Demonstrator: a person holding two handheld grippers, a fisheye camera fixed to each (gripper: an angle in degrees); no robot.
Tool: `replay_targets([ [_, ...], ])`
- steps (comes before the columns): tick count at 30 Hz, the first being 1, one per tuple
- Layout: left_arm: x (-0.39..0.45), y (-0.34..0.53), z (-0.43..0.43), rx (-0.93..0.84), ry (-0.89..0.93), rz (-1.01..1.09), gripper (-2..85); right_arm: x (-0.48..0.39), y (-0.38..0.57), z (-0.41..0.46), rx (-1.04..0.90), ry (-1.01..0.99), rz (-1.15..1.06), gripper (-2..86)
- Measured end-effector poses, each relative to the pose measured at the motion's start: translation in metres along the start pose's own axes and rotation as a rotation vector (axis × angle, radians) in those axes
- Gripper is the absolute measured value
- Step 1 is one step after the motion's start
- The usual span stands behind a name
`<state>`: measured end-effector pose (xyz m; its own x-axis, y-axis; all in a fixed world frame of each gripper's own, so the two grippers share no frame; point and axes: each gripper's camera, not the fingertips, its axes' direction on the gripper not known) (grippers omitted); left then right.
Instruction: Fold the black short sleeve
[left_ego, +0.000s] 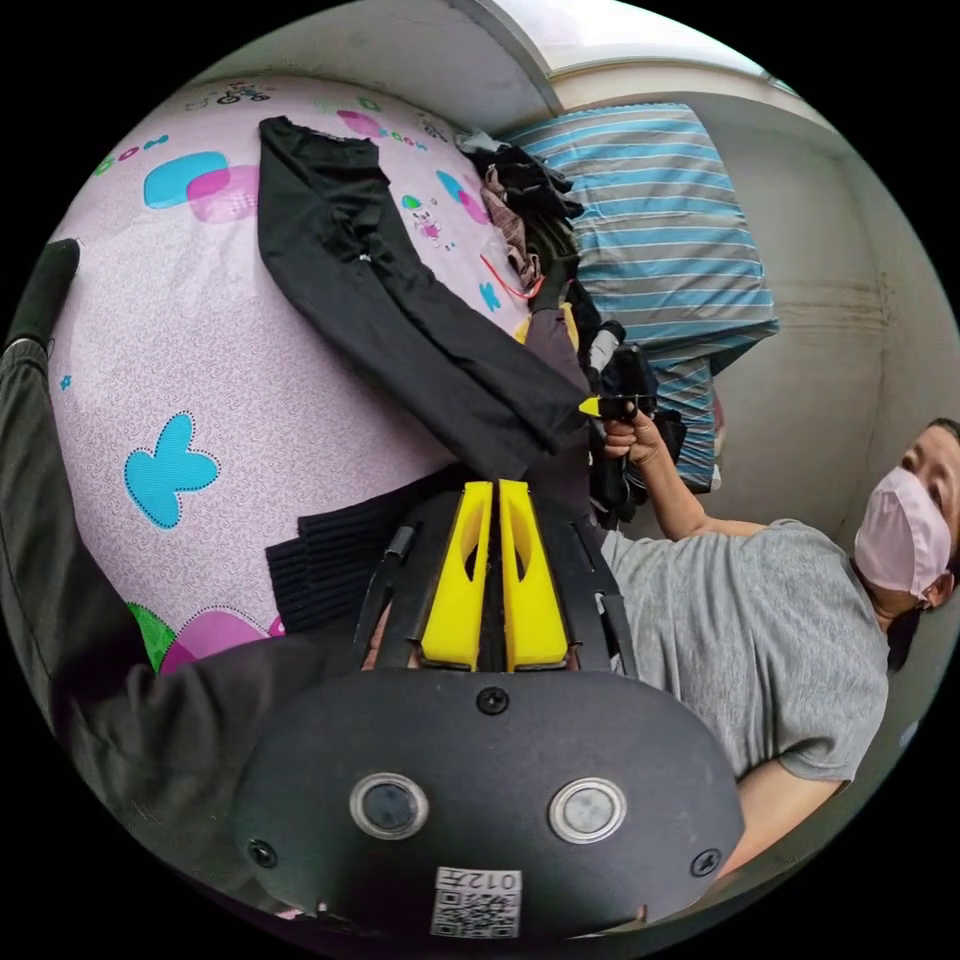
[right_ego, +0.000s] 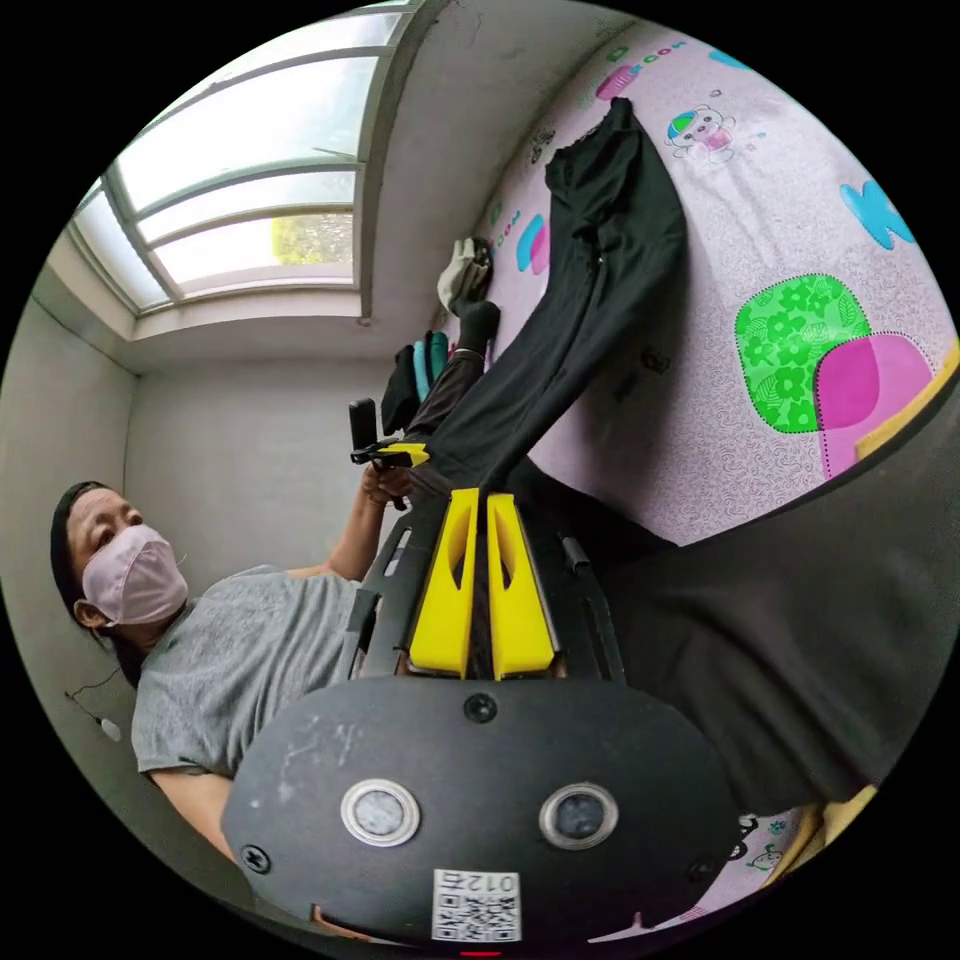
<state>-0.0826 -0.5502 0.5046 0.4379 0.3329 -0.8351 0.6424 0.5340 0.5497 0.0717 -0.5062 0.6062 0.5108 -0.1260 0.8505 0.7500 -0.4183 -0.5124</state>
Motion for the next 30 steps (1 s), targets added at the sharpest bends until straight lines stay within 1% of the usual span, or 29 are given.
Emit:
replay_targets([
  [10,0.056,0.074,-0.02,0.054,-0.006,0.096,0.3,-0.028,0.072,-0.033,-0.027,-0.027,-0.108,-0.4],
  [15,0.085,0.091,-0.038,0.107,-0.031,0.167,0.3,-0.053,0.092,-0.054,0.016,-0.039,-0.186,-0.4],
  [22,0.085,0.052,-0.061,0.131,-0.087,0.226,0.4,-0.07,0.05,-0.067,0.037,0.0,-0.272,-0.4],
  [30,0.054,-0.02,-0.089,0.206,-0.089,0.17,0.5,-0.077,-0.035,-0.083,0.103,0.032,-0.273,-0.4],
])
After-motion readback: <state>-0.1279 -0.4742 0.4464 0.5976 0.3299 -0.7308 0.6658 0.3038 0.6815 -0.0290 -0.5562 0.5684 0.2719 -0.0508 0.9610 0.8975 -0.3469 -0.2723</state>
